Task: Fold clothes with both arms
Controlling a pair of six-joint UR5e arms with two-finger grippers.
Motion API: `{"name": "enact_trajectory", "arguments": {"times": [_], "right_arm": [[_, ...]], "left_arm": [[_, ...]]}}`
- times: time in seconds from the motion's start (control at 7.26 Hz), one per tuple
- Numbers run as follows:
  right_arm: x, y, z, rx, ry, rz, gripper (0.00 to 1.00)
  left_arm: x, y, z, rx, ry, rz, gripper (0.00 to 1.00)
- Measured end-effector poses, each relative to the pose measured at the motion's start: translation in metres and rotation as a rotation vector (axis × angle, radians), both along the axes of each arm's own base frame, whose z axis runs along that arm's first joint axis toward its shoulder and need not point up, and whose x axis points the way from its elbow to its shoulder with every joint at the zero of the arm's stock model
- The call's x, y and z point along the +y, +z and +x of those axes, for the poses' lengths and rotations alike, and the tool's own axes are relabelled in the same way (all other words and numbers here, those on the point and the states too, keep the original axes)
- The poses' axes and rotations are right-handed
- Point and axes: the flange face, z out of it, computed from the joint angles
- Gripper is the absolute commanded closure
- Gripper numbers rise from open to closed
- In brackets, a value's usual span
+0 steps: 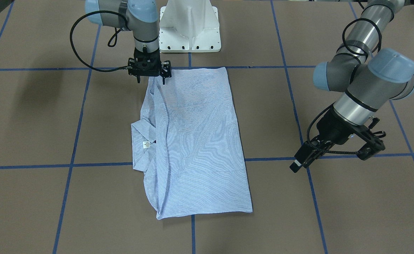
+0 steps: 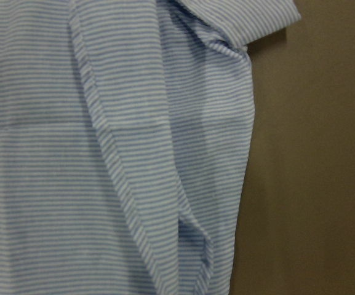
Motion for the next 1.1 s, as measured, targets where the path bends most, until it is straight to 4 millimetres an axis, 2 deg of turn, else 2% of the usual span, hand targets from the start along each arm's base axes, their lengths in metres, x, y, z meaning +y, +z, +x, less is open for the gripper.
{"name": "enact_trajectory", "arguments": {"times": [0.28,0.83,0.96,1.1], "right_arm": [[-0.024,0.013,0.009,0.075,-0.052,0.05,0.0],[-0.087,0.038,0.056,0.154,-0.074,0.103,0.0],[-0.099,0.033,0.064,0.154,-0.065,0.108,0.0],[-0.115,0.013,0.067,0.137,-0.047,0.109,0.0]], "left_arm": [[0.004,-0.003,-0.004,-0.001,-0.001,-0.003,0.38],[0.005,0.0,-0.005,-0.004,-0.002,-0.008,0.38],[0.005,0.0,-0.005,-0.004,-0.002,-0.008,0.38],[0.005,0.0,-0.006,-0.005,-0.002,-0.008,0.38]]}}
